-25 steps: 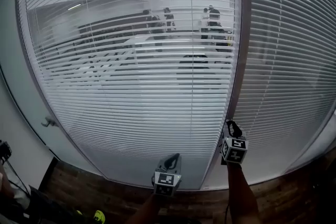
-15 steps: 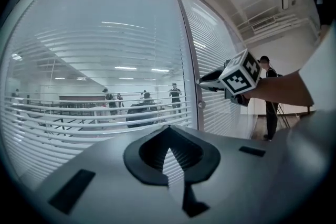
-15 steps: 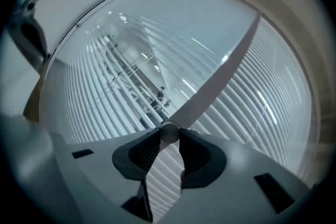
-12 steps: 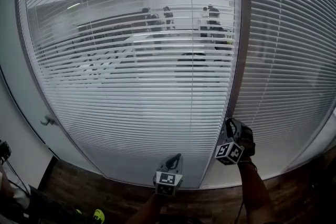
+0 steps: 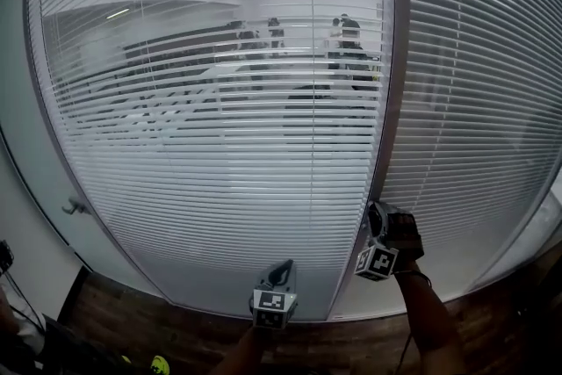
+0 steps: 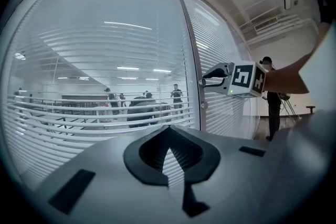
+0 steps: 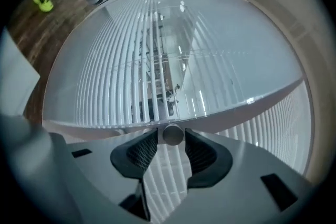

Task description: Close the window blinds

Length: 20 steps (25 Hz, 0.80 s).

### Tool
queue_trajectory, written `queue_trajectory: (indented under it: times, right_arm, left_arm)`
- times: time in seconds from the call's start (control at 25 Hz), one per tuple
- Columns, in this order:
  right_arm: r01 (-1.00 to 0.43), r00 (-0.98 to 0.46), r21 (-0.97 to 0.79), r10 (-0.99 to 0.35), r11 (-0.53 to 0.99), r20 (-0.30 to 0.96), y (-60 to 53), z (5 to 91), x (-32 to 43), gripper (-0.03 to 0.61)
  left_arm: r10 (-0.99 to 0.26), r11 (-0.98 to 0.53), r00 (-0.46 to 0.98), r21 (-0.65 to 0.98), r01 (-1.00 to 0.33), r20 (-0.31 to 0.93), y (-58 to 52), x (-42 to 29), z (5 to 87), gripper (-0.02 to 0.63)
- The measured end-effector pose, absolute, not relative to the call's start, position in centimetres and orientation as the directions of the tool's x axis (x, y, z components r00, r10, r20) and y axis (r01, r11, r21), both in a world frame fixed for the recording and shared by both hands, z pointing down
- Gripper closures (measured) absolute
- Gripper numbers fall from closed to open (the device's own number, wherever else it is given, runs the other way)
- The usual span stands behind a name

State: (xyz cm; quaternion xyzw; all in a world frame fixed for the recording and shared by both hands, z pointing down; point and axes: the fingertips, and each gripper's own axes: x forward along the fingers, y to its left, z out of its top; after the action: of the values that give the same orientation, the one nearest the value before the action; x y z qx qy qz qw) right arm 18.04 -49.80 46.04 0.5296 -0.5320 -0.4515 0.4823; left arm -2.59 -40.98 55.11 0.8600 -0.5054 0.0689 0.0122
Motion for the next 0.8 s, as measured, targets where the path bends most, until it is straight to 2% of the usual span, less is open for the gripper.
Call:
queue_trajectory:
  times: [0.08,0.16,0.24,0.32,0.4,0.52,0.6,0.8]
  right_arm:
    - [-0.323,0.018,0.946,-0.999,0.04,0.048,-49.5,46.0,18.2,0.403]
    - [-0.565,0.001,0.823,-0.998,0.053,0.064,-49.3,45.3,18.5,0.403]
    - [-0.786,-0.045,0.613,-0.997,0.078,0.07,-49.2,44.2,18.7,0.403]
    - [-0.92,-0.092,0.375,-0.993,0.115,0.08,-49.5,44.0,19.0,0.403]
    - [-0.973,-0.118,0.19,-0.989,0.134,0.094,-49.9,44.3,19.3,0.403]
    - [-0.992,-0.118,0.04,-0.99,0.121,0.081,-50.2,44.5,19.9,0.407]
    - [-0.994,-0.113,-0.006,-0.992,0.113,0.06,-50.3,44.5,20.3,0.453]
    - [-0.993,-0.119,-0.005,-0.99,0.119,0.075,-49.7,44.4,19.9,0.457]
  left_arm:
    - [-0.871,-0.484,0.476,-0.052,-0.874,0.119,-40.9,-2.8,55.1,0.612]
    - [-0.874,-0.482,0.474,-0.058,-0.874,0.105,-41.0,-3.0,55.4,0.612]
    - [-0.872,-0.481,0.471,-0.06,-0.875,0.131,-40.7,-3.0,55.6,0.612]
    - [-0.872,-0.479,0.467,-0.058,-0.876,0.148,-40.3,-3.1,55.8,0.612]
    - [-0.873,-0.475,0.462,-0.057,-0.878,0.152,-40.1,-3.3,56.0,0.612]
    - [-0.876,-0.471,0.459,-0.056,-0.881,0.149,-39.9,-3.3,56.1,0.612]
    - [-0.876,-0.47,0.457,-0.061,-0.881,0.154,-39.8,-3.3,56.3,0.612]
    - [-0.879,-0.462,0.449,-0.056,-0.885,0.162,-39.5,-3.8,56.3,0.612]
